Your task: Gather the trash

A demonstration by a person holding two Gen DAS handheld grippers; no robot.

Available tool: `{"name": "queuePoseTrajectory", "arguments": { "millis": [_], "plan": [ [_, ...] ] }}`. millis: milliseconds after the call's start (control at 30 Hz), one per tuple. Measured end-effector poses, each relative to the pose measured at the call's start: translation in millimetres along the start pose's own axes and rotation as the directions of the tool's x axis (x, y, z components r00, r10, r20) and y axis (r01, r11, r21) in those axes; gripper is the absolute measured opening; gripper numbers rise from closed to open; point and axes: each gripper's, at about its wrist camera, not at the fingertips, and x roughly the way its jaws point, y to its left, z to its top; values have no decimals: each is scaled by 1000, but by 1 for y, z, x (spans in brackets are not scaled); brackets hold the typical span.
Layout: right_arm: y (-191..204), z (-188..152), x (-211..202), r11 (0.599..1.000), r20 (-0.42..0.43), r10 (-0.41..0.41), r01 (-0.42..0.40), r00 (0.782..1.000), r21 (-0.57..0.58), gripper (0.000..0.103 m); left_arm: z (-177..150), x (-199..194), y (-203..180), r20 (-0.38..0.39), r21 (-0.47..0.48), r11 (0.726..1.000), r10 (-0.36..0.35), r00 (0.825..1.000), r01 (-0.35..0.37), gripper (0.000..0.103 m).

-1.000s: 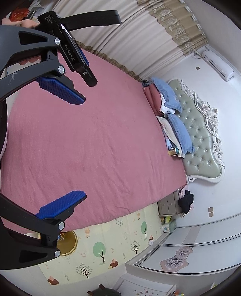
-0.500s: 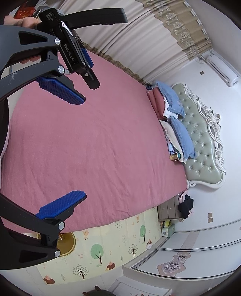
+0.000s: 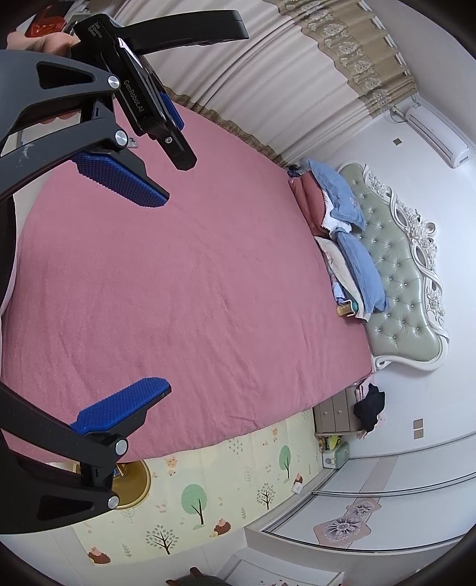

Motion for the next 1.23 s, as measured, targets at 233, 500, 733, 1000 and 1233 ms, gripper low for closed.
{"name": "queuePoseTrajectory", "arguments": {
  "millis": [233,500,733,1000,1233],
  "plan": [
    [-1,3,1,1000,-6,-3,3,1000,8,91,1,1,1,-4,-8,1000,6,1000,-6,99],
    [-3,4,3,1000,-14,0,0,1000,9,91,2,5,-2,-21,5,1000,7,1000,-7,99],
    [-4,5,3,1000,-16,1,-1,1000,9,91,1,8,-5,-25,10,1000,0,1000,0,99],
    [-8,6,6,1000,-24,2,-2,1000,16,91,2,12,-3,-32,1,1000,15,999,-14,99],
    [-9,6,7,1000,-24,3,-2,1000,14,91,1,13,-6,-37,3,1000,17,999,-17,99]
  ]
}}
